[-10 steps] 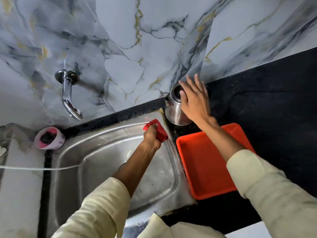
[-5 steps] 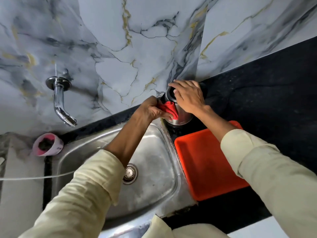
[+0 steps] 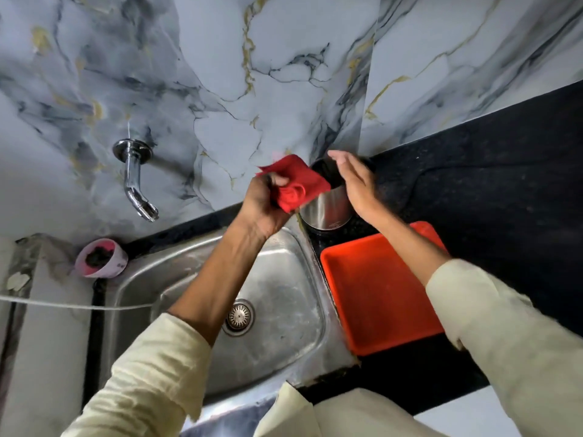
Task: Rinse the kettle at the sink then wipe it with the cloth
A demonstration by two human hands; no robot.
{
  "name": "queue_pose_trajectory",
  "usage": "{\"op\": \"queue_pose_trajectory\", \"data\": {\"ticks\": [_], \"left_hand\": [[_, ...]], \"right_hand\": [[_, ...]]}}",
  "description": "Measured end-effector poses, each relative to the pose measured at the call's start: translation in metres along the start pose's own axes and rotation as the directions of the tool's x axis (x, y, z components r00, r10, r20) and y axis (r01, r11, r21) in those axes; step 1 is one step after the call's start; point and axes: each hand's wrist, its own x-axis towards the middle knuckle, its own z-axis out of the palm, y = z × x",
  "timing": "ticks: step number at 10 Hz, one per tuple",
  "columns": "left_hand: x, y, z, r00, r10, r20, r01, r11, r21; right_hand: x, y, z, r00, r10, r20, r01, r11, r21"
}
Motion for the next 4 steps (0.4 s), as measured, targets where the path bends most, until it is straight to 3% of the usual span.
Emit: {"op": "queue_pose_trajectory", "data": {"ticks": [1, 2, 3, 4], "left_hand": [[-0.012, -0.062, -0.017, 0.991, -0.123, 0.046, 0.12, 0.991, 0.062], [-0.016, -0.123, -0.021, 0.989, -0.145, -0.015, 0.145, 0.973, 0.18], [-0.013, -0.166, -0.026, 0.982, 0.081, -0.168, 0.048, 0.761, 0.647], [-0.01, -0.181, -0.037, 0.961, 0.273, -0.051, -0.014, 0.232, 0.973]], "right_hand": [[-0.059, 0.005, -0.014, 0.888, 0.374, 0.267, -0.444, 0.847, 0.292], [-0.108, 0.042, -0.034, 0.835, 0.508, 0.212, -0.55, 0.762, 0.343], [-0.14, 0.075, -0.044, 0.809, 0.588, 0.01, -0.565, 0.772, 0.291], [-0.153, 0.101, -0.035, 0.794, 0.588, -0.152, -0.585, 0.808, 0.069]]}}
